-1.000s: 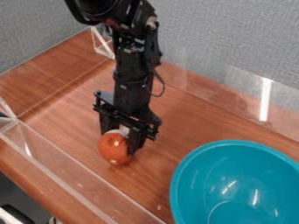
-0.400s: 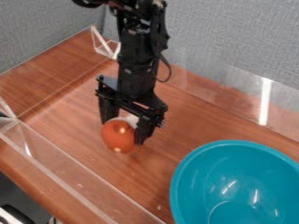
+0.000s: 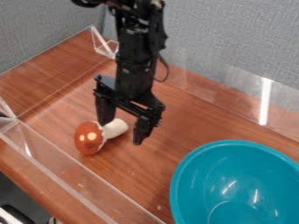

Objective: Remove the mushroom from inside the blue bowl and put it on the table

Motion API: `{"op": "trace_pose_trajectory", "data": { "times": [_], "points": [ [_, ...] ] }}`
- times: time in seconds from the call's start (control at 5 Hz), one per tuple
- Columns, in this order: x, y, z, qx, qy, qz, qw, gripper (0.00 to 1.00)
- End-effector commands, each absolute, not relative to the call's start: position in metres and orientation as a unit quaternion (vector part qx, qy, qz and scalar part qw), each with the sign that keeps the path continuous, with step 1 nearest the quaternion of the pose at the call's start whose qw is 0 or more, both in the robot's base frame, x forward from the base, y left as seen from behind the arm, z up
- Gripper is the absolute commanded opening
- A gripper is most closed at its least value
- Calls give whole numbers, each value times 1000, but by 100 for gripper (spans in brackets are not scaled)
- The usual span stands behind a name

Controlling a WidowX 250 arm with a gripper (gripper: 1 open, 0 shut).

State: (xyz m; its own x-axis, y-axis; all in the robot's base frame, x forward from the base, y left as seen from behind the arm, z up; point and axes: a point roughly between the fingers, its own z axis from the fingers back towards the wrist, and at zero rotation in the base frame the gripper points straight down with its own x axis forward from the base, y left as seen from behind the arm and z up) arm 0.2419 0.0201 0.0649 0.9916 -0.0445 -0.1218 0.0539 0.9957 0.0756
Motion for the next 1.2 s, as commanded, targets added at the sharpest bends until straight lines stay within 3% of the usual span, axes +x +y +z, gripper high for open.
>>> {"op": "trace_pose_trajectory", "data": {
  "times": [0.0, 0.4, 1.0],
  "points": [
    [246, 31, 83, 43, 26, -14, 999, 100],
    [246, 43, 87, 45, 23, -6, 999, 100],
    [254, 42, 78, 52, 32, -16, 998, 100]
  ]
}}
